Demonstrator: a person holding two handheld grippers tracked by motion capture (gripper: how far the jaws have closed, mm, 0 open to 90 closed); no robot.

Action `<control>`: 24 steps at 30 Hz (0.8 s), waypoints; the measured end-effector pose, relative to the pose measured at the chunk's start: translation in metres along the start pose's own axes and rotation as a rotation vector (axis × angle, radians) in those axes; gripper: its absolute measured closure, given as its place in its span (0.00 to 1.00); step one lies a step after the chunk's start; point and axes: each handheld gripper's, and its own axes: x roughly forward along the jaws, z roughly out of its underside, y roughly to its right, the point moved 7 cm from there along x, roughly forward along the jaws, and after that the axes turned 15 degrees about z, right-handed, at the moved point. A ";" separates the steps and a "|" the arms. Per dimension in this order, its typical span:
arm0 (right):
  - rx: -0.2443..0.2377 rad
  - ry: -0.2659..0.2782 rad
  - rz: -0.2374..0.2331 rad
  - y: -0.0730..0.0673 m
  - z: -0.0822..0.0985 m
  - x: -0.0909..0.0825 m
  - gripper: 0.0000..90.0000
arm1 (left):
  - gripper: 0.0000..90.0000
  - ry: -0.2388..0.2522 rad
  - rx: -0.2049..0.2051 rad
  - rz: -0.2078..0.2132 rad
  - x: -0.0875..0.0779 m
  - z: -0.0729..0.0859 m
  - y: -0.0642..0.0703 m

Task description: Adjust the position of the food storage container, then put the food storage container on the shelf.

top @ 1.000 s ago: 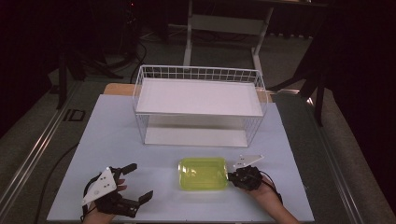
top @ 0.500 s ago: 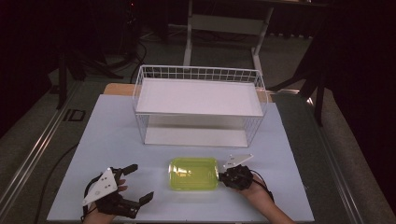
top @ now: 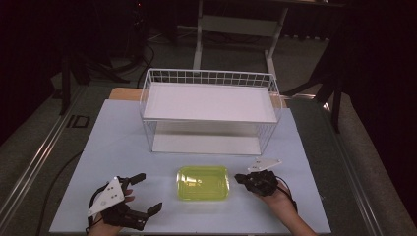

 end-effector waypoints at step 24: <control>0.081 0.232 0.027 -0.010 -0.054 -0.074 0.22 | 0.01 -0.095 -0.056 0.078 0.023 -0.041 -0.001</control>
